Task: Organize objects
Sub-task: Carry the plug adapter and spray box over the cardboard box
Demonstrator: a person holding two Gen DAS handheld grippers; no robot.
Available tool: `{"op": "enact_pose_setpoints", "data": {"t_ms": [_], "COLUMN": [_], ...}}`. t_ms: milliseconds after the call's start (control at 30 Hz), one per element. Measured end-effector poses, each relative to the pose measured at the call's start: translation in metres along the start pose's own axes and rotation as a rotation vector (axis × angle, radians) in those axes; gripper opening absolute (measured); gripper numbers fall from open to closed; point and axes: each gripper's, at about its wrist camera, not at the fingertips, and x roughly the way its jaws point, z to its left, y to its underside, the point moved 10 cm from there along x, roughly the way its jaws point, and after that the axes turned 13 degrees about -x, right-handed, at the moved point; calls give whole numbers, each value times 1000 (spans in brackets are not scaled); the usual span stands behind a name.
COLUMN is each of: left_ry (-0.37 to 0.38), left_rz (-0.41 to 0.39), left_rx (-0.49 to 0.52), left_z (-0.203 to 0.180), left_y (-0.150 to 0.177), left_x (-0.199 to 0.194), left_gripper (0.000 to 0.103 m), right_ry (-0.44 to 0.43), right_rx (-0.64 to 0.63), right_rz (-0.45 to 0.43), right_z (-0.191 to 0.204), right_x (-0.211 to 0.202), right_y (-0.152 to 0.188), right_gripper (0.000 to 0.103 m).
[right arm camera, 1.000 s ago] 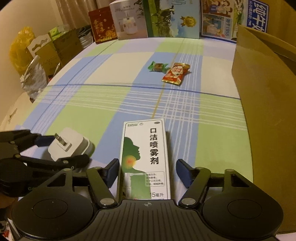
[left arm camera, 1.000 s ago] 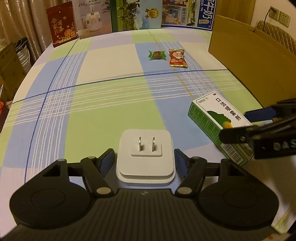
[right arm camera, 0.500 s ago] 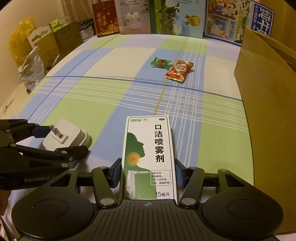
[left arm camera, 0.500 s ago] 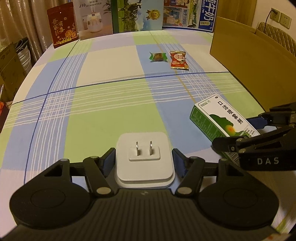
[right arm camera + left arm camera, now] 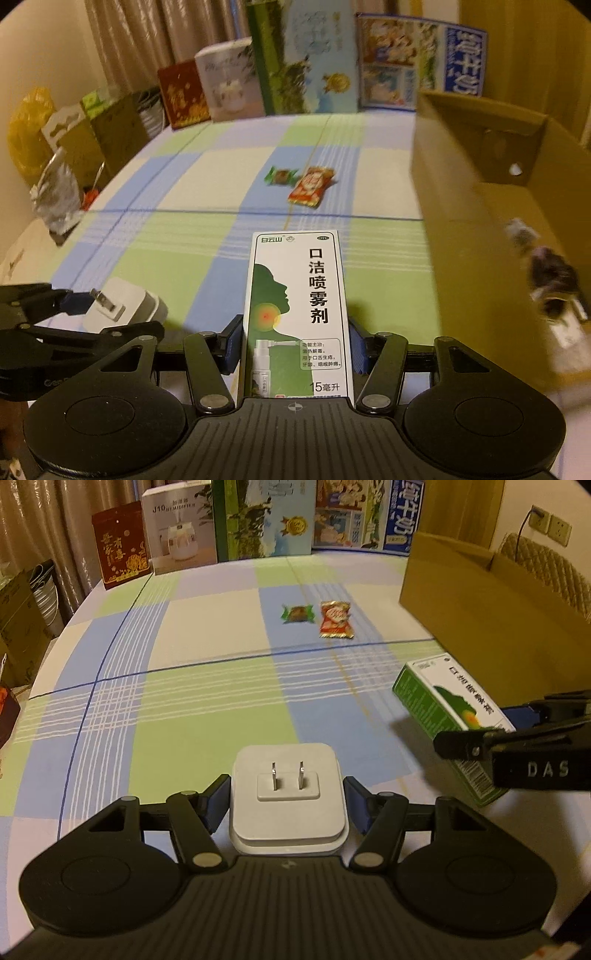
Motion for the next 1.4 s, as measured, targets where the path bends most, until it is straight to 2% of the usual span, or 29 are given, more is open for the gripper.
{"op": "enact_pose_setpoints", "data": {"t_ms": [333,633,800,1100,1400], "left_ry": [4,51,93,171,218], "left_rz": [-61,-86,-90,-75,-72], "left_rx": [-50,-27,-25,36,96], "left_z": [-26,-85,-123,-192,-246], "left_y": [6,21,29,38,35], "left_x": [-71,-123,-137,-147,-145], "left_gripper": [60,60,60,60,60], "right_ry": [27,110,166,256,280], "right_rx": [47,82,110,182,190], "right_rz": [-51,-96,-99,-99,-110], "right_z": [-12,-51,-78,-134,-163], "right_x": [-88,-169,-198,-235,-250], "right_y": [19,39,55,81,83], "right_gripper": [53,53,53,53,53]}}
